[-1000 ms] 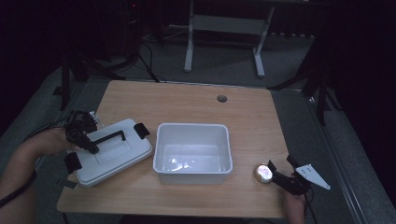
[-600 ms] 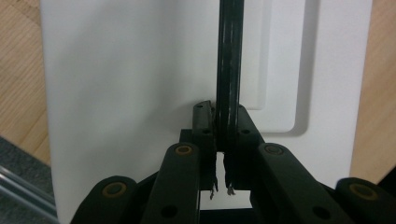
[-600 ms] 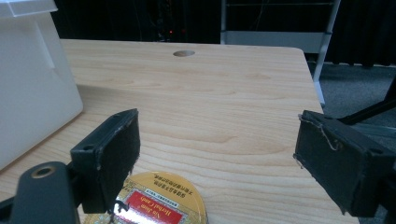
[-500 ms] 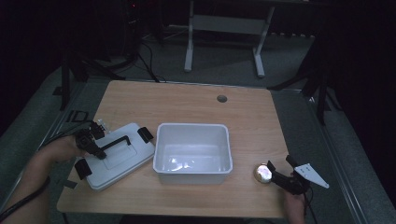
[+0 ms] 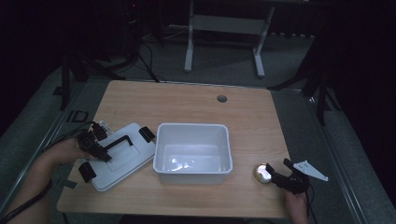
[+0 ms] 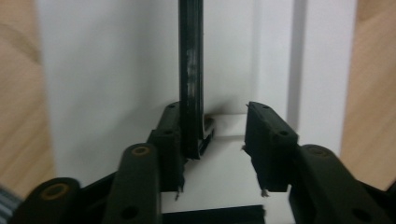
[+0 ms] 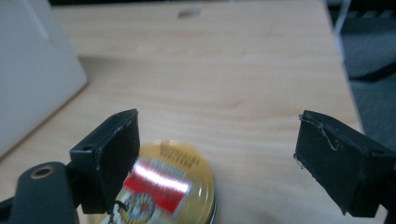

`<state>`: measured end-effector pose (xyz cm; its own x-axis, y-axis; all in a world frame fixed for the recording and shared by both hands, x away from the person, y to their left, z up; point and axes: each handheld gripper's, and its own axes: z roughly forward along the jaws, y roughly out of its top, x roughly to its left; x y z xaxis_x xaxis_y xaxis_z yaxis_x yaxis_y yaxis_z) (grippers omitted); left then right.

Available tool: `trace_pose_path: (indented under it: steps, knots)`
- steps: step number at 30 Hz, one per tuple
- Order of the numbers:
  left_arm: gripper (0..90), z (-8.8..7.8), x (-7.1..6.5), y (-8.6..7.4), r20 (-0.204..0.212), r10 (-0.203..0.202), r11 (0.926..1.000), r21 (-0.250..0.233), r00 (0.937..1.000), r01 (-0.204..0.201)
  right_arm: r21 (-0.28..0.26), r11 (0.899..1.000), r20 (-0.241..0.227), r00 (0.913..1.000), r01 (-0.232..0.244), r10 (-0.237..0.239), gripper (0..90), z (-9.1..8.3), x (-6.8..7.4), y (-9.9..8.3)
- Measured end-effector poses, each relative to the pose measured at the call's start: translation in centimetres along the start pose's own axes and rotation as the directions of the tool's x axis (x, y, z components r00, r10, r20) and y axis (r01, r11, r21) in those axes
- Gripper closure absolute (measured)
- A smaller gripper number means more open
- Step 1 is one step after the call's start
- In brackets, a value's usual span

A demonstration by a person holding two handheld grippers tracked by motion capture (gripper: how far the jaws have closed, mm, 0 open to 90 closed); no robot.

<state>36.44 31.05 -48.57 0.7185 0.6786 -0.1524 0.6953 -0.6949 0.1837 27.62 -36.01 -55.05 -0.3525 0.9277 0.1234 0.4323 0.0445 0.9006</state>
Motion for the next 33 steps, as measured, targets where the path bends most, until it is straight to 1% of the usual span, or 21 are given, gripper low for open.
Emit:
trace_pose_path:
  steps: [2,4,6,8,9,12,13,14,15,16,17,18,19,20,21,22,24,25,28,30,33]
  knots:
    - [51.8,-0.2,-0.1,0.0,0.011,-0.001,0.9998,-0.020,0.9999,0.001,0.040,0.999,-0.010,0.9999,0.007,-0.007,13.4,-0.1,0.0,0.1]
    - [50.2,-0.4,-0.2,0.0,0.002,0.006,0.9997,-0.025,1.0000,-0.006,0.072,0.997,-0.037,0.9993,0.006,-0.003,13.8,-0.2,-0.1,0.2]
    - [44.9,-0.4,-0.2,0.0,-0.009,0.002,0.9998,-0.022,1.0000,-0.002,0.118,0.993,-0.063,0.9979,0.020,-0.012,13.7,-0.3,0.0,0.4]
    - [44.4,-0.4,0.0,-0.1,-0.007,-0.009,0.9996,-0.028,0.9999,0.009,0.156,0.987,-0.080,0.9964,0.040,-0.028,13.4,-0.4,0.2,0.7]
    - [42.7,-0.3,0.0,-0.1,-0.001,-0.012,0.9995,-0.029,0.9999,0.011,0.191,0.980,-0.104,0.9941,0.053,-0.034,12.8,-0.4,0.2,0.9]
    - [40.9,-0.2,0.0,-0.3,0.008,-0.007,0.9996,-0.027,0.9999,0.007,0.248,0.964,-0.119,0.9909,0.091,-0.063,12.6,-0.5,0.5,1.4]
    - [40.8,-0.1,0.1,-0.4,0.011,-0.004,0.9998,-0.021,0.9999,0.004,0.275,0.954,-0.125,0.9883,0.120,-0.088,12.6,-0.5,0.6,1.6]
    - [41.0,-0.1,0.0,-0.5,0.014,-0.003,0.9999,-0.014,0.9999,0.004,0.288,0.948,-0.129,0.9860,0.139,-0.106,12.6,-0.6,0.6,1.8]
    - [42.4,-0.1,0.0,-0.5,0.018,-0.002,0.9999,-0.010,0.9998,0.002,0.317,0.934,-0.141,0.9821,0.164,-0.125,12.6,-0.6,0.7,2.0]
    - [42.6,-0.1,0.0,-0.6,0.024,-0.003,0.9999,-0.010,0.9997,0.003,0.336,0.925,-0.150,0.9794,0.179,-0.135,12.6,-0.5,0.7,2.2]
    - [42.8,-0.1,0.0,-0.7,0.026,0.000,0.9999,-0.010,0.9997,0.001,0.364,0.909,-0.164,0.9743,0.205,-0.155,12.6,-0.5,0.8,2.4]
    - [42.9,-0.2,0.0,-0.7,0.023,0.005,0.9999,-0.010,0.9997,-0.005,0.379,0.899,-0.173,0.9714,0.218,-0.163,12.6,-0.5,0.9,2.5]
    - [42.9,-0.3,0.0,-0.7,0.025,0.003,0.9999,-0.012,0.9997,-0.003,0.401,0.885,-0.185,0.9669,0.237,-0.176,12.6,-0.5,0.9,2.6]
    - [42.9,-0.3,0.0,-0.7,0.025,0.004,0.9999,-0.012,0.9997,-0.004,0.414,0.876,-0.191,0.9643,0.248,-0.183,12.6,-0.5,1.0,2.8]
    - [42.9,-0.4,0.0,-0.8,0.021,0.007,0.9999,-0.013,0.9998,-0.006,0.424,0.867,-0.199,0.9611,0.261,-0.191,12.6,-0.6,1.0,2.9]
    - [42.9,-0.5,0.1,-0.8,0.032,0.008,0.9999,-0.014,0.9995,-0.007,0.429,0.863,-0.200,0.9596,0.267,-0.198,12.6,-0.6,1.1,3.1]
    - [42.8,-0.5,0.0,-0.8,0.030,0.019,0.9998,-0.006,0.9994,-0.019,0.450,0.850,-0.205,0.9580,0.274,-0.201,12.6,-0.6,1.1,3.4]
    - [42.8,-0.6,0.0,-0.8,0.034,0.019,0.9998,-0.005,0.9993,-0.019,0.457,0.841,-0.207,0.9541,0.290,-0.216,12.6,-0.6,1.1,3.6]
    - [42.7,-0.6,0.0,-0.9,0.046,0.013,0.9999,-0.005,0.9988,-0.013,0.481,0.819,-0.230,0.9467,0.312,-0.226,12.6,-0.5,1.1,3.9]
    - [42.8,-0.6,0.1,-0.9,0.046,0.014,0.9999,-0.007,0.9989,-0.014,0.510,0.791,-0.255,0.9375,0.338,-0.236,12.6,-0.3,1.0,4.2]
    - [42.8,-0.6,0.1,-1.0,0.043,0.015,0.9999,0.001,0.9989,-0.015,0.541,0.741,-0.295,0.9146,0.399,-0.277,12.6,0.0,1.1,4.5]
